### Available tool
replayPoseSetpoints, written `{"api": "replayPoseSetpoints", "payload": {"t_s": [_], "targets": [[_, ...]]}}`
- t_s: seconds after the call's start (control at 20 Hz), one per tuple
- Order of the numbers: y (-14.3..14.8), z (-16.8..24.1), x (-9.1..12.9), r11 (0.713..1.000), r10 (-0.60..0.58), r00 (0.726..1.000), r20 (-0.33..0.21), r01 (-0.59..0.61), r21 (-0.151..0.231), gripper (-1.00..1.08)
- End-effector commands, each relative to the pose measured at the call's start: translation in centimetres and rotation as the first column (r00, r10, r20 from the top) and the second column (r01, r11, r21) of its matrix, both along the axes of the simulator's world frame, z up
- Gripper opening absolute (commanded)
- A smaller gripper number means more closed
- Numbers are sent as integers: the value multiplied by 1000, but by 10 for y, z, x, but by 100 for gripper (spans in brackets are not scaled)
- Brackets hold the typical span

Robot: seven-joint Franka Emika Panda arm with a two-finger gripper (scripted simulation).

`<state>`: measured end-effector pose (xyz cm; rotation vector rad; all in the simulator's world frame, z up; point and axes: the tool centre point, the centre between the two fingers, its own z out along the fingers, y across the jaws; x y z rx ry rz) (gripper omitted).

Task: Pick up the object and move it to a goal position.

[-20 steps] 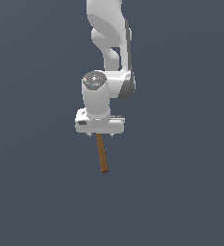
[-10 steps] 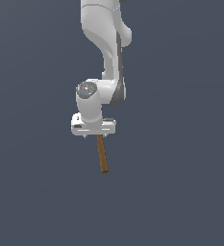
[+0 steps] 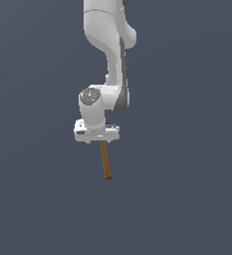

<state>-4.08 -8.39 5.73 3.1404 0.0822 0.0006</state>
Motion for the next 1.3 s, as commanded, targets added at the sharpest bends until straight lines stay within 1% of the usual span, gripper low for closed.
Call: {"api": "replayPoseSetpoints", "payload": {"t_s": [0.0, 0.25, 0.5, 0.55, 1.0, 1.05, 1.25], "targets": [[0, -11, -1, 1000, 1, 1000, -1, -1, 0, 100], [0, -34, -2, 1000, 2, 1000, -1, -2, 0, 100], [0, -41, -1, 1000, 3, 1000, 0, -3, 0, 100], [0, -41, -1, 1000, 3, 1000, 0, -3, 0, -100], [0, -41, -1, 1000, 3, 1000, 0, -3, 0, -100], [6, -39, 0, 1000, 13, 1000, 1, -13, 3, -100], [0, -38, 1, 1000, 13, 1000, 1, -13, 3, -100]]}}
